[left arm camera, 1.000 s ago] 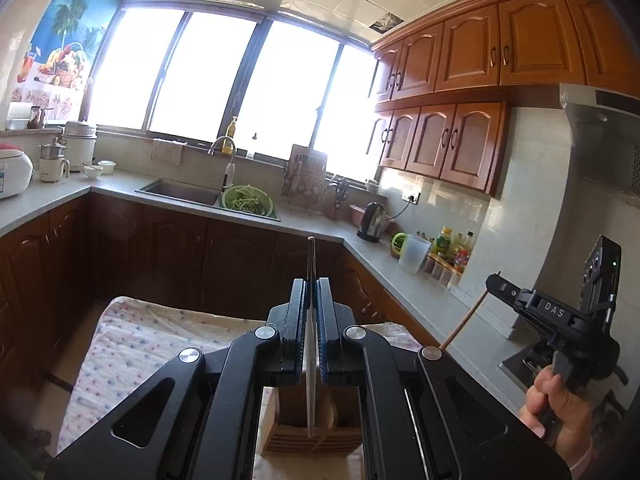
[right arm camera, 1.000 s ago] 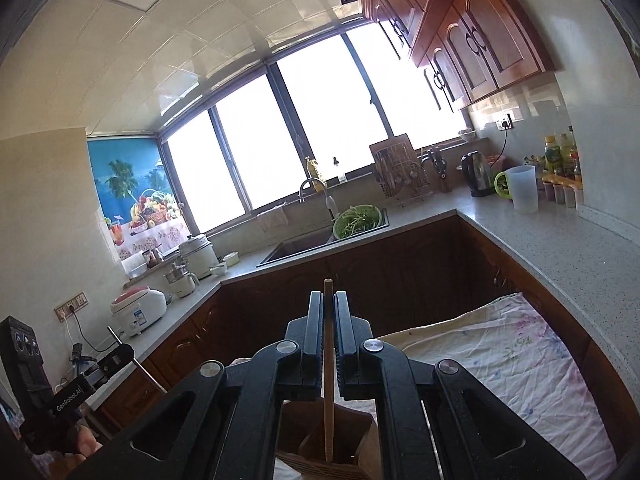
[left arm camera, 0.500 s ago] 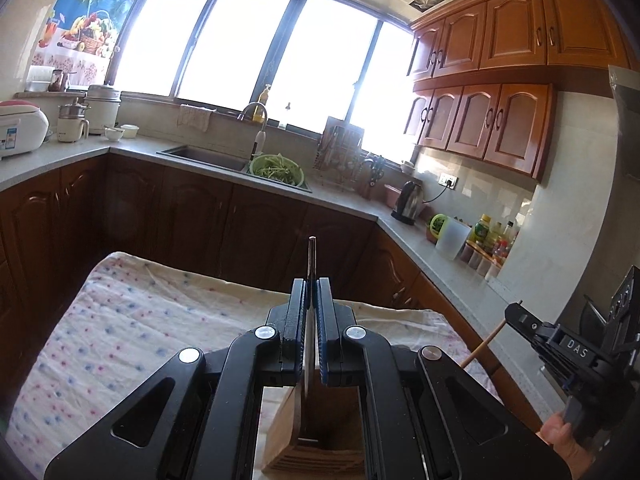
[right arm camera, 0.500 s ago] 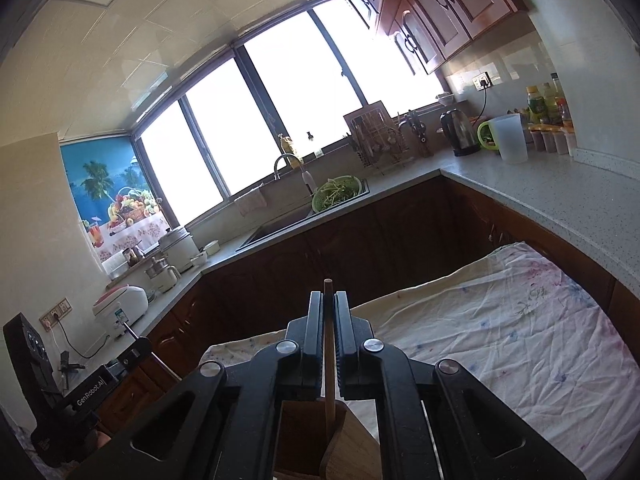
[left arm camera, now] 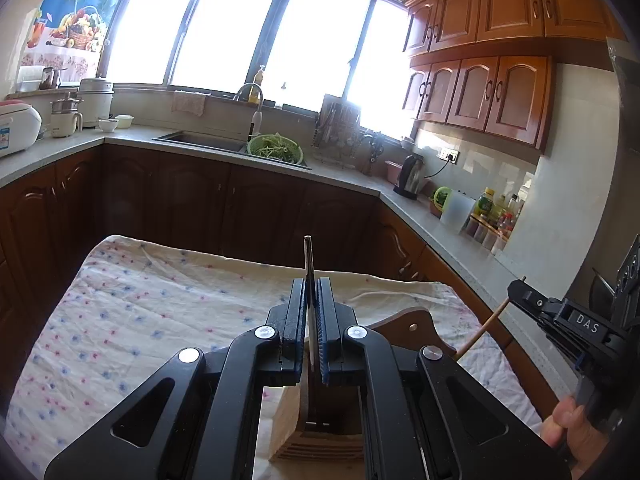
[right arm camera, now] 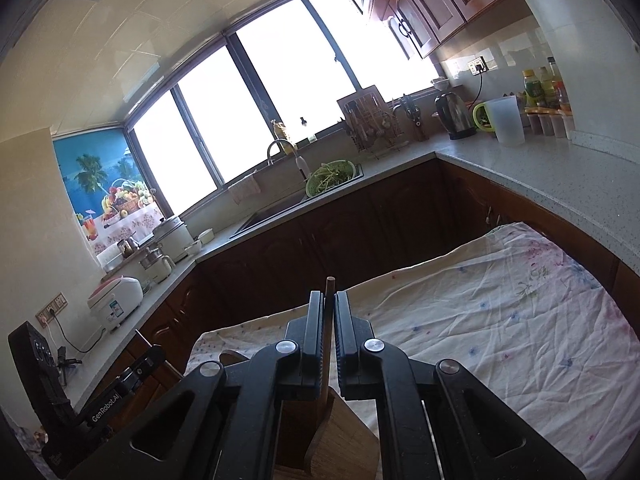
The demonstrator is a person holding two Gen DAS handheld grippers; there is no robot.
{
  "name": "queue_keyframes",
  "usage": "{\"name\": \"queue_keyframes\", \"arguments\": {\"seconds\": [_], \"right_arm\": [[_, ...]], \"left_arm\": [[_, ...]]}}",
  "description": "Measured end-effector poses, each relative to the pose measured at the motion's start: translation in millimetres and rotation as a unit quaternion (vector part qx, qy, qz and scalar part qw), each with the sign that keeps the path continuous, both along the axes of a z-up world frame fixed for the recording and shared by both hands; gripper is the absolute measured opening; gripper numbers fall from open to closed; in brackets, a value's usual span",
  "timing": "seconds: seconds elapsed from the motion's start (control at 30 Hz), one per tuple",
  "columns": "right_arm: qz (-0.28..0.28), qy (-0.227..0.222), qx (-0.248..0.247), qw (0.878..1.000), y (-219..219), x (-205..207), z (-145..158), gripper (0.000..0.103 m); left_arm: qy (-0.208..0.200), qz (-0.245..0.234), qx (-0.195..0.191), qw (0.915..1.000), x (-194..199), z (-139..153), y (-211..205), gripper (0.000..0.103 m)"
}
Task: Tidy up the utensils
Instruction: 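Lift both chopsticks into the wooden holder and open both tools, then withdraw both open tools from the holder back over the utensils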
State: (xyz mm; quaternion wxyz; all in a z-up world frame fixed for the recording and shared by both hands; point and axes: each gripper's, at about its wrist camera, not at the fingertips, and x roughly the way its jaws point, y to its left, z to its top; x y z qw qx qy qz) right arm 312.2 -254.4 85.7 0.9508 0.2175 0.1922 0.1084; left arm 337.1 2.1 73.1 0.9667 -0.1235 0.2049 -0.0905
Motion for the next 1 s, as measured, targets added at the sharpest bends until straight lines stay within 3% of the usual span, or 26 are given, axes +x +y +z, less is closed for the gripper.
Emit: {"name": "queue_keyframes", "arguments": {"seconds": [0.1, 0.17, 0.2, 0.23, 0.27, 0.3, 0.37, 0.43, 0.63, 1.0], "right_arm": [[0.006, 0.01, -0.001, 1.0, 1.4, 3.2, -2.2, 0.011], [0.011, 0.013, -0.003, 1.0, 3.0, 2.4, -4.4, 0.023], [0.013, 0.011, -0.002, 1.0, 2.7, 0.4, -3.6, 0.045], [0.017, 0.005, 0.002, 1.0, 1.8, -2.8, -2.9, 0.067], [0.018, -0.002, 0.006, 1.0, 0.6, -7.2, -1.9, 0.073], [0.015, -0.009, 0.006, 1.0, -0.6, -12.7, -0.5, 0.075], [0.014, -0.017, 0.006, 1.0, -4.0, -22.0, 2.8, 0.079], [0.014, -0.019, 0.017, 1.0, -10.1, -30.1, 3.8, 0.093], [0.021, -0.015, 0.036, 0.999, -25.2, -58.4, 1.8, 0.098], [0.007, 0.014, 0.008, 1.0, -43.3, -132.4, -21.6, 0.099]], "left_arm": [[0.008, 0.0, 0.002, 1.0, 1.2, -0.3, 1.2, 0.005], [0.018, -0.005, 0.003, 0.9998, 1.6, -0.6, 1.7, 0.012], [0.02, -0.004, 0.004, 0.9998, -0.1, -0.3, 2.1, 0.027], [0.02, 0.001, 0.005, 0.9998, -3.2, 0.3, 3.3, 0.052], [0.016, 0.008, 0.005, 0.9998, -7.7, 1.5, 5.4, 0.062], [0.008, 0.012, 0.003, 0.9999, -13.6, 2.7, 8.0, 0.068], [0.008, 0.01, 0.001, 0.9999, -21.6, 4.7, 12.2, 0.069], [0.013, 0.012, -0.001, 0.9998, -29.3, 4.8, 16.7, 0.073], [0.021, 0.019, -0.001, 0.9996, -62.8, 2.9, 27.1, 0.085], [0.061, 0.015, 0.023, 0.9978, -133.0, -18.8, 36.9, 0.087]]}}
